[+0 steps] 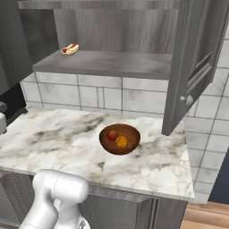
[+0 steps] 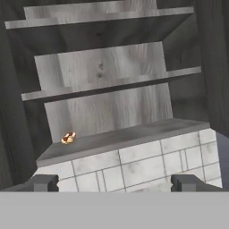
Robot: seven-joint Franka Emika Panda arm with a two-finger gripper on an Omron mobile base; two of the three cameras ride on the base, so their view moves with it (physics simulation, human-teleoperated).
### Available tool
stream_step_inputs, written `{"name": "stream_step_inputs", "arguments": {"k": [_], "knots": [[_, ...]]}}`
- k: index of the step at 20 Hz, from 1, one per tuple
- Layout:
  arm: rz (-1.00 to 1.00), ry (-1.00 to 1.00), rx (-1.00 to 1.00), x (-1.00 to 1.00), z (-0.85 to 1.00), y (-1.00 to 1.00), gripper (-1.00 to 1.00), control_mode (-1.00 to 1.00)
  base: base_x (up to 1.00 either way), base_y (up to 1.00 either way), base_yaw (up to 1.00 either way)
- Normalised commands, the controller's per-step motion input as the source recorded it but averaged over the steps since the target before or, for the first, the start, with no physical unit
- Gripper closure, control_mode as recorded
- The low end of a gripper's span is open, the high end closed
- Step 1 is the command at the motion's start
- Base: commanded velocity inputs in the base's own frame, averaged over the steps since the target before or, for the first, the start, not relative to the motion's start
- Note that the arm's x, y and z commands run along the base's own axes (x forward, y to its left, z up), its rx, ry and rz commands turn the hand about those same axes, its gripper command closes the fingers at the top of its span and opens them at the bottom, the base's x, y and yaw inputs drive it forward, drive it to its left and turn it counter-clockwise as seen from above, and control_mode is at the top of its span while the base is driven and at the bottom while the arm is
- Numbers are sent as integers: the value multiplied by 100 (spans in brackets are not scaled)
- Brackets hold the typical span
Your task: Open the cabinet. Pick the mango and orange from the cabinet and place them into the bowl. Then close the cabinet.
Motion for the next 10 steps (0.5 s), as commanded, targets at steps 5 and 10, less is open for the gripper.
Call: {"name": "stream_step_inputs", "arguments": {"k": [5, 10], "knots": [[0, 0, 0, -1, 0, 39, -100, -100, 0, 0, 0], [0, 0, -3, -38, -3, 55, -100, -100, 0, 0, 0]]}}
